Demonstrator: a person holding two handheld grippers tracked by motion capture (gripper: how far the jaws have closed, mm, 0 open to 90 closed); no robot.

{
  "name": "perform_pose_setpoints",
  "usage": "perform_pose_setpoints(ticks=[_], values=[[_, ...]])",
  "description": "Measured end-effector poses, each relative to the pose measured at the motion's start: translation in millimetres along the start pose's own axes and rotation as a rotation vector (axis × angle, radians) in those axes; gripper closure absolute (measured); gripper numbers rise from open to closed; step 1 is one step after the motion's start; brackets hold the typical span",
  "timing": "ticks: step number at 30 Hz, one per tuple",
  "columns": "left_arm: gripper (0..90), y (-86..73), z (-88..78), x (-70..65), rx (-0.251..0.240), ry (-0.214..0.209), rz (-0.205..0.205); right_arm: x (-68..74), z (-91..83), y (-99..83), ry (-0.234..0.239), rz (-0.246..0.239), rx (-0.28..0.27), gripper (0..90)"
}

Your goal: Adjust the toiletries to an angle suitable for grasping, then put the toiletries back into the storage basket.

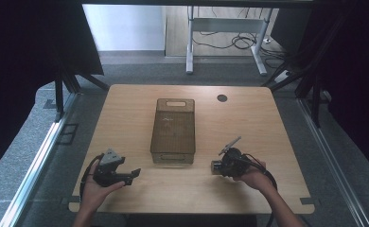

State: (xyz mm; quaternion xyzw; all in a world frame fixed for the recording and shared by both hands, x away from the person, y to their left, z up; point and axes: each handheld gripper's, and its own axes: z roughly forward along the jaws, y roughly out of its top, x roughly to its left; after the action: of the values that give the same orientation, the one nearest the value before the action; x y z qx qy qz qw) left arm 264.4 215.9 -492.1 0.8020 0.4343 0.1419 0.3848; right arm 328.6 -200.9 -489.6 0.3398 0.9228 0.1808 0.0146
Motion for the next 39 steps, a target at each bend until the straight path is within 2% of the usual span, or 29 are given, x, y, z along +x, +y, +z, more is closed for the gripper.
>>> perform_pose_setpoints(ticks=[5, 11, 22, 28, 33, 36, 39], values=[[21.2, -0.1, -1.9, 1.8, -0.001, 0.003, 0.002, -3.0, 2.2, 6.3, -0.005, 0.011, -0.007, 90.0], [21.2, -0.5, -1.9, 2.7, -0.003, 0.004, -0.003, -9.5, 2.0, 13.5, -0.016, 0.049, -0.026, 90.0], [21.1, -0.6, -1.6, 2.3, 0.003, 0.004, -0.003, -10.9, 0.8, 15.5, -0.025, 0.057, -0.042, 89.1], [21.1, -0.5, -0.7, 2.2, 0.004, 0.003, 0.001, -8.3, -11.9, 12.6, -0.015, 0.053, -0.074, 89.2], [21.2, -0.4, -1.0, 1.5, 0.005, 0.003, 0.003, -8.1, -26.0, 10.4, -0.029, 0.051, -0.089, 87.7], [21.2, -0.2, -2.0, 1.5, 0.002, 0.003, 0.002, -10.8, -31.8, 8.2, -0.032, 0.062, -0.105, 82.7], [21.2, 0.0, -2.2, 2.1, 0.0, 0.004, 0.001, -13.1, -35.2, 5.9, -0.043, 0.058, -0.113, 69.7]])
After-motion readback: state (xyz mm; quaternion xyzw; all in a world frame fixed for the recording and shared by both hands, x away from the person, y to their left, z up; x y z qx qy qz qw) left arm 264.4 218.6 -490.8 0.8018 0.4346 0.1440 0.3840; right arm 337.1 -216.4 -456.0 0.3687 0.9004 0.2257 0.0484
